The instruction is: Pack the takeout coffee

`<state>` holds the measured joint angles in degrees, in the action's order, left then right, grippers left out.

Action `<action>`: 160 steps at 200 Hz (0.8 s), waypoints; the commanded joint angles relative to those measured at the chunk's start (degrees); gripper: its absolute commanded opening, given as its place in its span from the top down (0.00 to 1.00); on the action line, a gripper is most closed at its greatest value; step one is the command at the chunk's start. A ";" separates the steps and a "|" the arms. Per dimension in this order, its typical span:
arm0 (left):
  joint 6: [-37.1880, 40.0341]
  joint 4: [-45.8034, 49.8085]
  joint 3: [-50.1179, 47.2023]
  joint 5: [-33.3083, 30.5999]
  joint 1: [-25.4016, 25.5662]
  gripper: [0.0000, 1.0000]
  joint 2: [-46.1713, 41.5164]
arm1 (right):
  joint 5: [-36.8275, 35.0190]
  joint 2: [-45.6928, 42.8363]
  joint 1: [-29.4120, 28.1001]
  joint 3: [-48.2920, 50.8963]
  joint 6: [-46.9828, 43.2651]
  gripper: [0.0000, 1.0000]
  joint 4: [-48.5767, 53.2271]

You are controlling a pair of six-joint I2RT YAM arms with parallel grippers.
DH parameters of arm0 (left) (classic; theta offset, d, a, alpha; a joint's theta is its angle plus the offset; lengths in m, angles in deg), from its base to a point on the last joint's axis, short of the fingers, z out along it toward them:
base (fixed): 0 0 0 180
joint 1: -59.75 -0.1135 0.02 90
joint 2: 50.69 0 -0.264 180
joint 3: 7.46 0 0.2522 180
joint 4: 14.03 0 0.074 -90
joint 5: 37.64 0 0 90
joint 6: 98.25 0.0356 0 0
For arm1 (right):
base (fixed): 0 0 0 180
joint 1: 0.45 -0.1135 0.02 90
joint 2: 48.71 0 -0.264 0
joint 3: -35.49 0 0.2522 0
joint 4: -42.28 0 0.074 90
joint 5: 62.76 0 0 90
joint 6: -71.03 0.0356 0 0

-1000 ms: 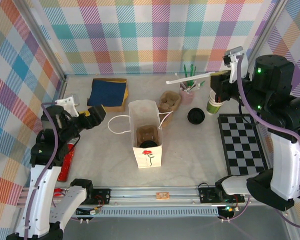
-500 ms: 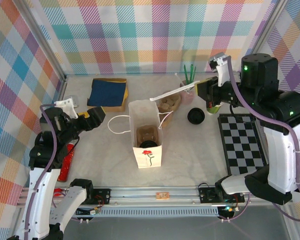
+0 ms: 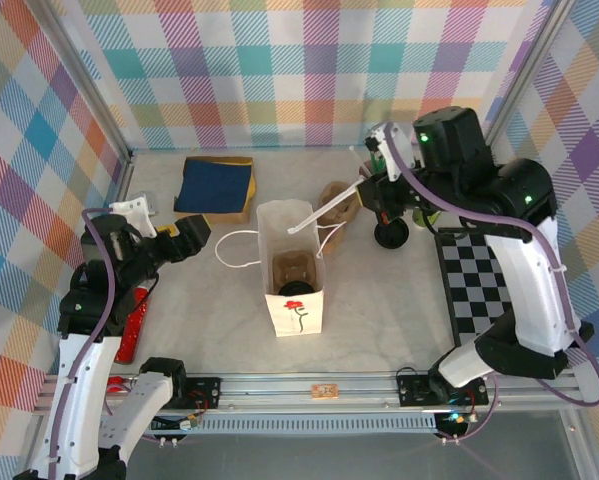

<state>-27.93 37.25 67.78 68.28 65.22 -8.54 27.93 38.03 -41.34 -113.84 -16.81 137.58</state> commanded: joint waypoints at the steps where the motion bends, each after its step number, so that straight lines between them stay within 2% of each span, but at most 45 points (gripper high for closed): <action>1: 1.32 0.75 0.49 -0.54 -0.71 0.07 0.12 | -5.31 1.67 -2.84 -3.39 -0.56 1.00 3.31; 74: 1.84 1.15 0.06 -1.18 -0.70 0.07 0.43 | -14.69 8.93 -10.02 -9.38 -1.40 1.00 6.50; 160: 3.33 3.06 -1.33 -1.74 -0.66 0.07 -1.01 | -18.70 17.31 -12.33 -11.98 -1.53 1.00 5.87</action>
<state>-26.38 38.86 67.43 67.23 65.22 -8.45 11.03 53.64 -52.61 -123.08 -17.89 142.71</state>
